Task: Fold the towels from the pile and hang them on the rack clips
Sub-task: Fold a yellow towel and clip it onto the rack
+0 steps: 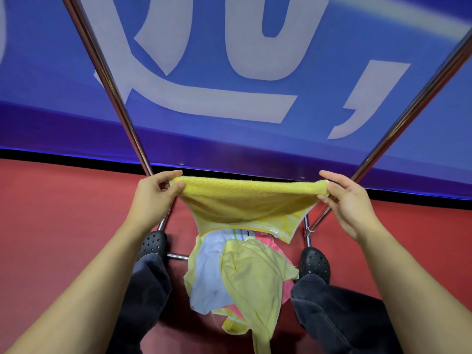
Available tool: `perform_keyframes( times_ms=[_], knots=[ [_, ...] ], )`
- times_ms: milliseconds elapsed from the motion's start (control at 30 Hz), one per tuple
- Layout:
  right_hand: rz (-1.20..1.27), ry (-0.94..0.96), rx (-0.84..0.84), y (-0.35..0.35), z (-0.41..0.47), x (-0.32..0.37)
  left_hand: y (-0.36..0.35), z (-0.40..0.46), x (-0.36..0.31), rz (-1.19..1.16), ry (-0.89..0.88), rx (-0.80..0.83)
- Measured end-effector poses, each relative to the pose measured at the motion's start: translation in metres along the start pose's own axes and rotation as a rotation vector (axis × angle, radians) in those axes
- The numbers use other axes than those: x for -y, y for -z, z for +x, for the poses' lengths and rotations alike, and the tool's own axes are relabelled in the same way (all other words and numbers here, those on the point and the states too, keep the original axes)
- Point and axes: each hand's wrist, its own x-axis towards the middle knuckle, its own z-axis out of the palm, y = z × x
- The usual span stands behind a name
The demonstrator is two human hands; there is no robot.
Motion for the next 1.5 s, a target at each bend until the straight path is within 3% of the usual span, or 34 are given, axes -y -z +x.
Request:
perform_keyframes(
  times_ms=[300,467,600,867,967,1067,1233,1333,1500],
  knots=[
    [-0.169,0.040,0.003,0.006,0.001,-0.007,0.001,-0.004,-0.005,0.204,-0.009,0.038],
    [-0.516,0.031,0.037,0.011,0.002,-0.010,0.001,-0.006,-0.009,0.291,-0.017,0.045],
    [-0.776,0.122,-0.065,0.010,0.002,-0.008,0.001,-0.007,-0.011,0.387,-0.068,0.108],
    [-0.945,0.141,-0.070,0.005,-0.004,-0.003,0.004,-0.004,-0.007,0.420,-0.070,0.082],
    [-0.841,0.147,0.003,0.009,-0.005,-0.001,0.007,-0.002,-0.002,0.292,-0.084,0.067],
    [-0.514,0.084,0.059,0.007,-0.012,0.004,0.011,-0.001,-0.004,0.053,0.027,0.047],
    [-0.115,-0.034,-0.053,-0.007,-0.014,-0.001,0.010,-0.003,-0.005,-0.376,0.187,-0.073],
    [-0.032,-0.071,-0.113,-0.012,-0.012,-0.005,0.009,-0.003,-0.005,-0.464,0.260,-0.159],
    [0.109,-0.146,-0.106,-0.019,-0.012,-0.008,0.008,0.000,0.003,-0.506,0.321,-0.157]
  ],
)
